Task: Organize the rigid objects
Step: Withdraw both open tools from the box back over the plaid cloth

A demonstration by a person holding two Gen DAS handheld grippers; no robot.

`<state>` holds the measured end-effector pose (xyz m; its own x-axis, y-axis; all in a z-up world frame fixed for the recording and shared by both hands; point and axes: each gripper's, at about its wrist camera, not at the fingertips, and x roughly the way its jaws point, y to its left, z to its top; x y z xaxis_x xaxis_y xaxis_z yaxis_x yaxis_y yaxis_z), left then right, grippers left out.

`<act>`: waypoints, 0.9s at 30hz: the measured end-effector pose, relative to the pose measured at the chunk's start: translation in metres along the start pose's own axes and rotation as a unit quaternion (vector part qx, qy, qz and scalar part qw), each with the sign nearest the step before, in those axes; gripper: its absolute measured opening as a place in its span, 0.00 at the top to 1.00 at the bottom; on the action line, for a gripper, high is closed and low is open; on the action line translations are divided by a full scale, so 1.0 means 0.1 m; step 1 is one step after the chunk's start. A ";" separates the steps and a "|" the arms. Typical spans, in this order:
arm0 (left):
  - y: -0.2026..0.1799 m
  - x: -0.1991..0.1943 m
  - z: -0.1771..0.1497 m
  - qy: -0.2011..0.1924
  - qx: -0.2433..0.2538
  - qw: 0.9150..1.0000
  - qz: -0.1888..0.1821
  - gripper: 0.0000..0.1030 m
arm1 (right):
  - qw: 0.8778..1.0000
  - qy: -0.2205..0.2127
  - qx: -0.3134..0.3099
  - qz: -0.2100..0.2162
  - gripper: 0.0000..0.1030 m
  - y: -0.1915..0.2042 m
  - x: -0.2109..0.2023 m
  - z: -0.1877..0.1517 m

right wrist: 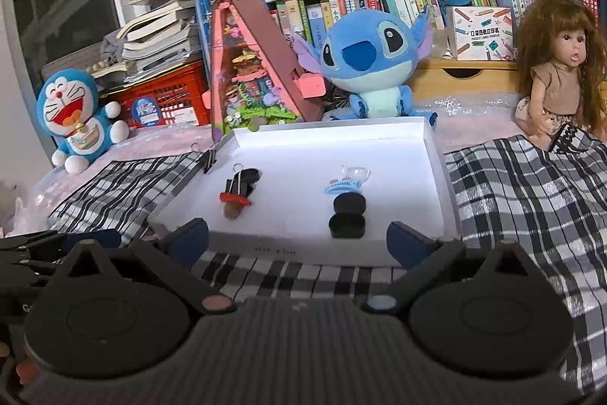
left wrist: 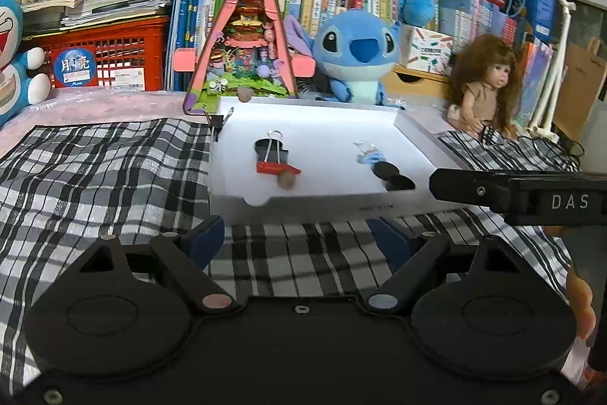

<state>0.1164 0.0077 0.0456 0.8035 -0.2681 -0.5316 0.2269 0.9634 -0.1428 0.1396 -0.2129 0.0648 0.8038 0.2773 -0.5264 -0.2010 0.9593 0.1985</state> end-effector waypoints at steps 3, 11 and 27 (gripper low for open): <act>-0.04 -0.06 -0.07 -0.001 0.006 1.000 -0.007 0.15 | 1.000 -0.002 -0.012 0.005 0.00 0.04 -0.08 -0.06; -0.11 -0.19 -0.24 0.003 0.013 1.000 -0.011 0.14 | 0.999 -0.007 -0.036 0.006 0.00 0.09 -0.27 -0.25; -0.08 -0.36 -0.55 0.016 0.007 1.000 -0.006 0.12 | 0.999 -0.005 -0.043 0.005 0.00 0.06 -0.49 -0.58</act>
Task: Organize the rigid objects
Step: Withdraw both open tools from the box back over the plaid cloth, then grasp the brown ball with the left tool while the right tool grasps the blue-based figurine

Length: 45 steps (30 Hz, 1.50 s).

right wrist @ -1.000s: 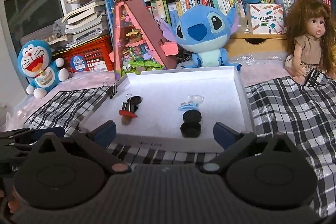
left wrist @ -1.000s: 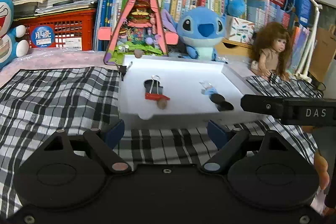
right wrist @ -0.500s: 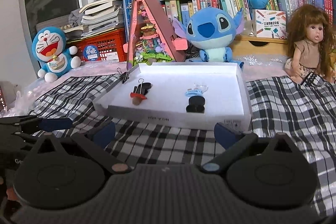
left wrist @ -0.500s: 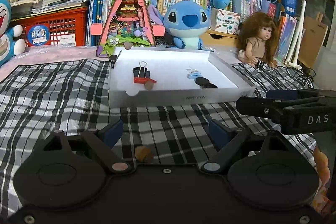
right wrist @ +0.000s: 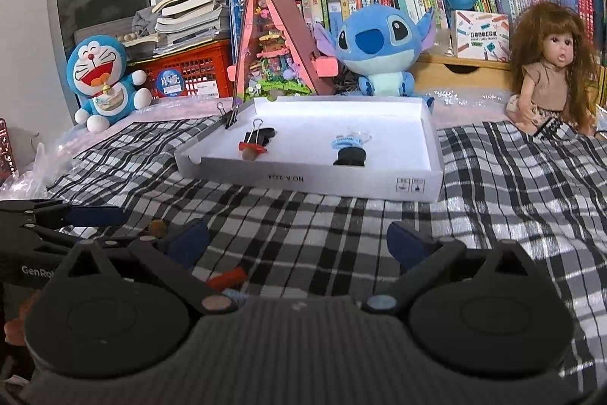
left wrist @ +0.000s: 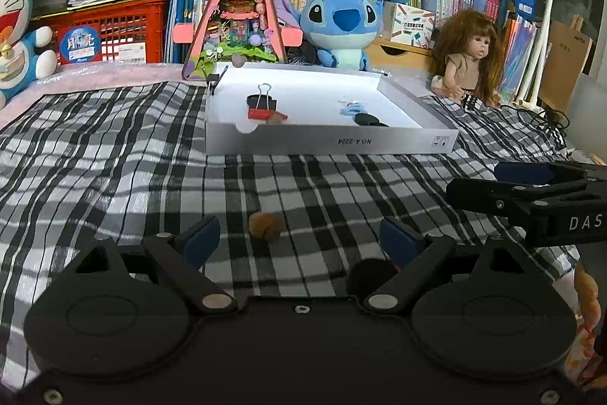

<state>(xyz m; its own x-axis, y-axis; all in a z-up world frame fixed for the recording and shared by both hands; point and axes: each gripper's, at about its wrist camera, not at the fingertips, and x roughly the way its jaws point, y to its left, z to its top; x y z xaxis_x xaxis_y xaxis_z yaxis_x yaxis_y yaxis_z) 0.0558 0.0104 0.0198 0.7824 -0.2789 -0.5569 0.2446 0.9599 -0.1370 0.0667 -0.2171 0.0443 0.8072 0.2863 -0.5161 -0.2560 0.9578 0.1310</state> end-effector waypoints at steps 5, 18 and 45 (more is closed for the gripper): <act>0.01 -0.05 -0.10 0.005 0.003 1.000 0.002 0.12 | 1.000 0.001 -0.004 0.000 0.00 0.01 -0.02 -0.10; -0.09 -0.11 -0.29 0.013 0.020 1.000 -0.003 0.15 | 0.998 0.020 -0.065 -0.007 0.00 0.17 -0.05 -0.33; -0.38 -0.04 -0.32 -0.004 0.077 0.997 -0.019 0.71 | 0.997 0.030 -0.072 -0.029 0.00 0.09 -0.08 -0.43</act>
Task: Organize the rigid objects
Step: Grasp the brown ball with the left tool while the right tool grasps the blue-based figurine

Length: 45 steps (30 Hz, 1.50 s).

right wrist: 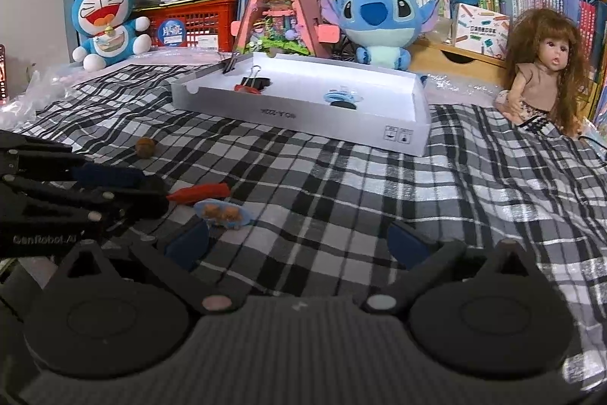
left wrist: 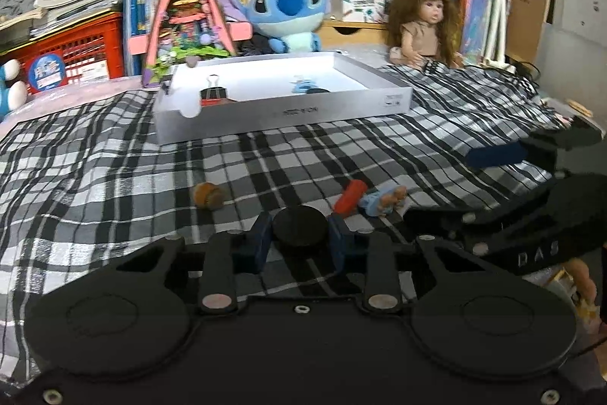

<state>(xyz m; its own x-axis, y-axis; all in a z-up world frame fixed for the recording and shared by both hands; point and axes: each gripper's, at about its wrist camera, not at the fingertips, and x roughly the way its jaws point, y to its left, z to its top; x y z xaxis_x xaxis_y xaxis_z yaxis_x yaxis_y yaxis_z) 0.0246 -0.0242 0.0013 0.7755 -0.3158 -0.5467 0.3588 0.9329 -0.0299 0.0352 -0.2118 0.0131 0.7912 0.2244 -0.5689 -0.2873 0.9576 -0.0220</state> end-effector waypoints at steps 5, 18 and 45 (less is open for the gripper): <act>0.12 -0.04 -0.01 -0.001 -0.010 1.000 0.022 0.71 | 1.000 0.004 -0.006 0.015 0.00 0.15 0.08 -0.01; 0.24 -0.06 -0.07 -0.001 -0.026 0.999 0.043 0.71 | 1.000 0.001 0.019 0.007 0.00 0.21 0.19 -0.08; 0.34 -0.09 -0.08 -0.004 -0.047 0.998 0.047 0.71 | 0.999 -0.028 0.024 0.012 0.05 0.40 0.09 -0.06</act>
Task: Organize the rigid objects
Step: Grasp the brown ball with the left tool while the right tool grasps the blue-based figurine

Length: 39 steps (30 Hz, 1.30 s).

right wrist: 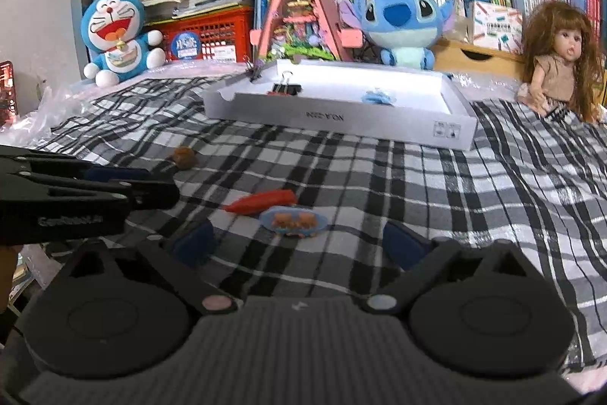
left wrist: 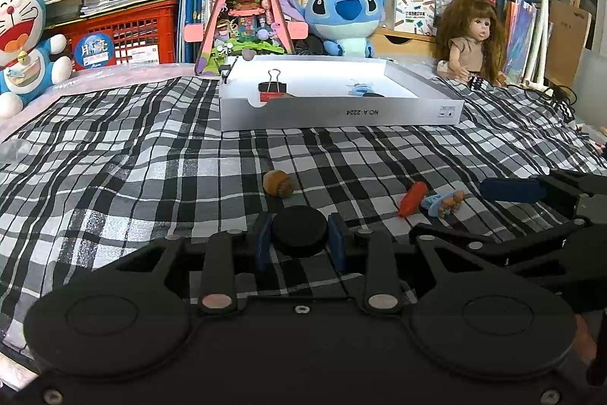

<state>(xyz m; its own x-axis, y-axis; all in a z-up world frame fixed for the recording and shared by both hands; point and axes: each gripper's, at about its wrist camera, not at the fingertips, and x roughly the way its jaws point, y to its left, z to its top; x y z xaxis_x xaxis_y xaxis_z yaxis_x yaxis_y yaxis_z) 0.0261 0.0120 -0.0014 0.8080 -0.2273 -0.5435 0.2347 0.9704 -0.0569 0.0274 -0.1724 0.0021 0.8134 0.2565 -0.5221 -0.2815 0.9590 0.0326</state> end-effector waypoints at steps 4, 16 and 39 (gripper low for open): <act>0.00 0.00 0.00 -0.001 -0.002 1.000 0.002 0.71 | 1.000 -0.015 -0.004 0.002 0.14 0.08 -0.02 0.00; -0.02 0.00 -0.01 -0.004 -0.005 1.000 0.007 0.71 | 0.999 -0.042 -0.018 -0.004 0.33 0.23 -0.06 0.00; -0.03 0.02 0.10 -0.006 -0.019 1.000 0.006 0.71 | 0.999 -0.039 0.016 -0.032 0.57 0.13 -0.08 0.04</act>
<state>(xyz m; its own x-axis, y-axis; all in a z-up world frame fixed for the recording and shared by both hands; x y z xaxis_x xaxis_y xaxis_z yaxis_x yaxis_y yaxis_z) 0.0325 0.0075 0.0059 0.8164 -0.2172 -0.5350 0.2055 0.9752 -0.0823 0.0195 -0.1616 0.0100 0.8668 0.2016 -0.4562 -0.2115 0.9769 0.0298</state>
